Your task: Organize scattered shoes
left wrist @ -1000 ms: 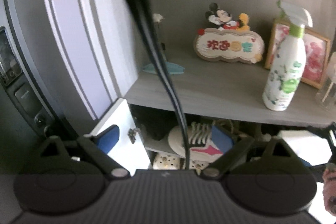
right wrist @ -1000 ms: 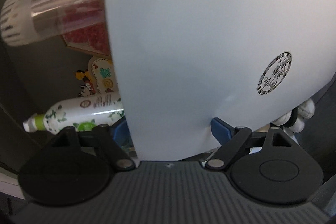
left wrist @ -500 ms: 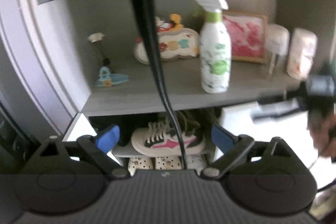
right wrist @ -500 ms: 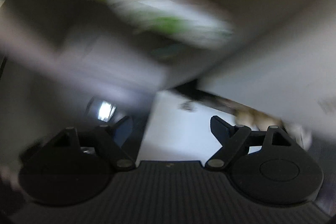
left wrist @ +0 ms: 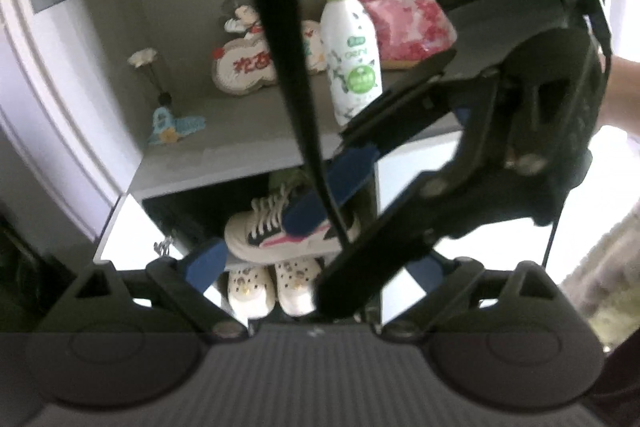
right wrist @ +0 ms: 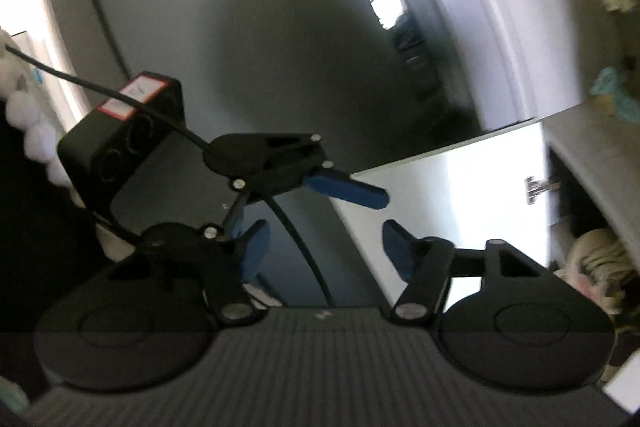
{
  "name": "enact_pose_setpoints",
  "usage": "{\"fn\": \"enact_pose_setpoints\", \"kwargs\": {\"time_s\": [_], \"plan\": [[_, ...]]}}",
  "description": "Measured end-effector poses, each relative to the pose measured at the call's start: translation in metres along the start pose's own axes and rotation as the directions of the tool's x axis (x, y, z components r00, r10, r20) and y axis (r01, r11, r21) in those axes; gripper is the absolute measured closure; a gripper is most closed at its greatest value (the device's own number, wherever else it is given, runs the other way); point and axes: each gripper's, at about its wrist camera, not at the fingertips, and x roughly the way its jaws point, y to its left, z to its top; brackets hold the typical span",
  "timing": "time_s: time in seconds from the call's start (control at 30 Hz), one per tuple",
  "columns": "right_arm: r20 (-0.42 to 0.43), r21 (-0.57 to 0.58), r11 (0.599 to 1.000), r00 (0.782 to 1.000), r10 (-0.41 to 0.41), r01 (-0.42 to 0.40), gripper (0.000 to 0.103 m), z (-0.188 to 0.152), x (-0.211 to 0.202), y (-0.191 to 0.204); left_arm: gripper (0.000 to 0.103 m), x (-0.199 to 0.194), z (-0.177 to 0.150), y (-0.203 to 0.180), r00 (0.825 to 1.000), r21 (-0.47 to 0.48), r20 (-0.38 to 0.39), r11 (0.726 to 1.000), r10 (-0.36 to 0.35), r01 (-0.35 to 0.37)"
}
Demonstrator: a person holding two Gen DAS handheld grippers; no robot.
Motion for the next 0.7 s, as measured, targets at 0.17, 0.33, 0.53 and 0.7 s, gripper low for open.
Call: {"fn": "enact_pose_setpoints", "kwargs": {"time_s": [0.17,0.33,0.53,0.7], "plan": [[0.087,0.055,0.998,0.996,0.007,-0.012,0.086,-0.001,0.023,0.014,0.006,-0.015,-0.016,0.012,0.998,-0.057,-0.006,0.996,0.066,-0.066],[0.25,0.091,0.994,0.964,-0.085,0.064,0.088,0.007,0.023,0.03,0.006,-0.051,-0.037,0.04,0.987,-0.189,0.049,0.972,0.151,-0.14],[0.385,0.096,0.981,0.902,-0.195,0.171,0.089,0.016,0.024,0.069,0.003,-0.121,-0.082,0.088,0.929,-0.456,0.223,0.874,0.294,-0.167],[0.364,0.07,0.98,0.91,-0.2,0.187,0.089,0.001,0.037,0.124,0.001,-0.183,-0.123,0.132,0.828,-0.666,0.307,0.728,0.469,-0.165]]}}
